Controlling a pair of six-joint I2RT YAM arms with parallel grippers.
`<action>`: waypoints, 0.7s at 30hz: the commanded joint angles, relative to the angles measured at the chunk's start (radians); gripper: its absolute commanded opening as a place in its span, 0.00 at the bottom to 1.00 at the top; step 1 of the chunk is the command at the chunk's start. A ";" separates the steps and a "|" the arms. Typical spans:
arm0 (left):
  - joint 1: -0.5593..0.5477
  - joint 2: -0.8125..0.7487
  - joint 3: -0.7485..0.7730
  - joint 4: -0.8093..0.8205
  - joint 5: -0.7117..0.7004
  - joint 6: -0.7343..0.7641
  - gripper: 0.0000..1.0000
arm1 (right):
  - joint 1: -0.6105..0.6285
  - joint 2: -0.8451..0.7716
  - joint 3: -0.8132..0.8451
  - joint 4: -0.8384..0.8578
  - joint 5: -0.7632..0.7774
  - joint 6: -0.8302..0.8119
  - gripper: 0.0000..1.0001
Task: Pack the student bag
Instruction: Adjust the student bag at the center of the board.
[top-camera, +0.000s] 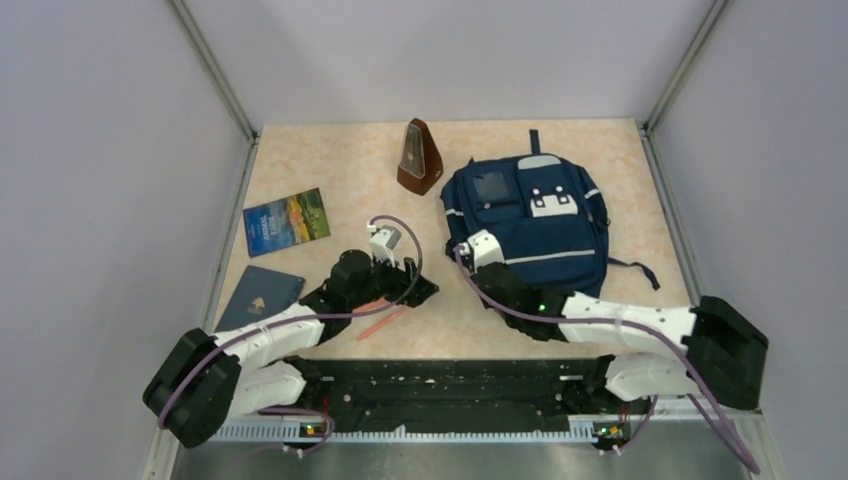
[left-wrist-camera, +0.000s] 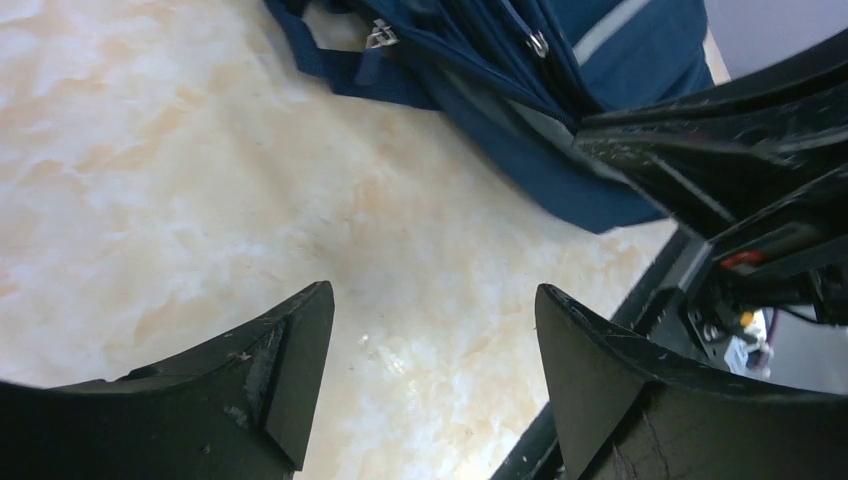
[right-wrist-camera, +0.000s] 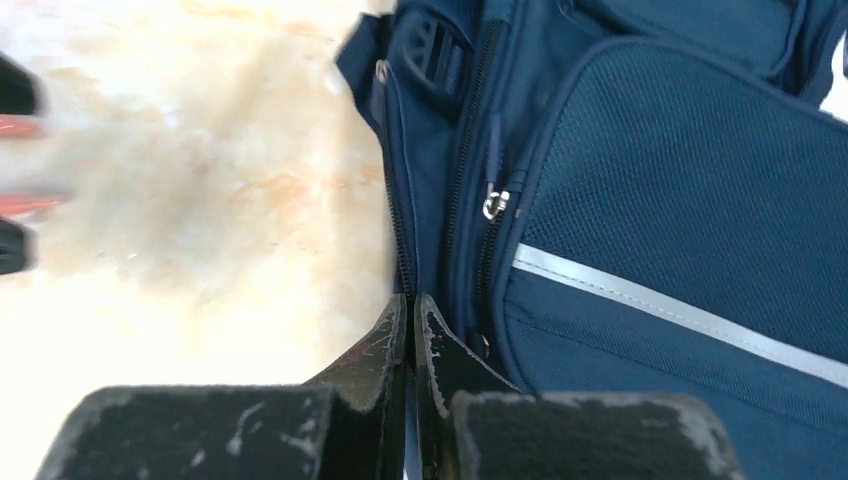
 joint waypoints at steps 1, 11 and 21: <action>-0.049 0.010 0.019 0.114 0.095 0.064 0.78 | 0.005 -0.182 -0.026 0.013 -0.217 -0.085 0.00; -0.122 0.003 0.031 0.225 0.103 0.096 0.75 | -0.001 -0.350 -0.065 -0.017 -0.319 -0.041 0.00; -0.121 0.167 0.103 0.218 0.091 0.172 0.60 | -0.001 -0.492 -0.082 -0.052 -0.331 -0.014 0.00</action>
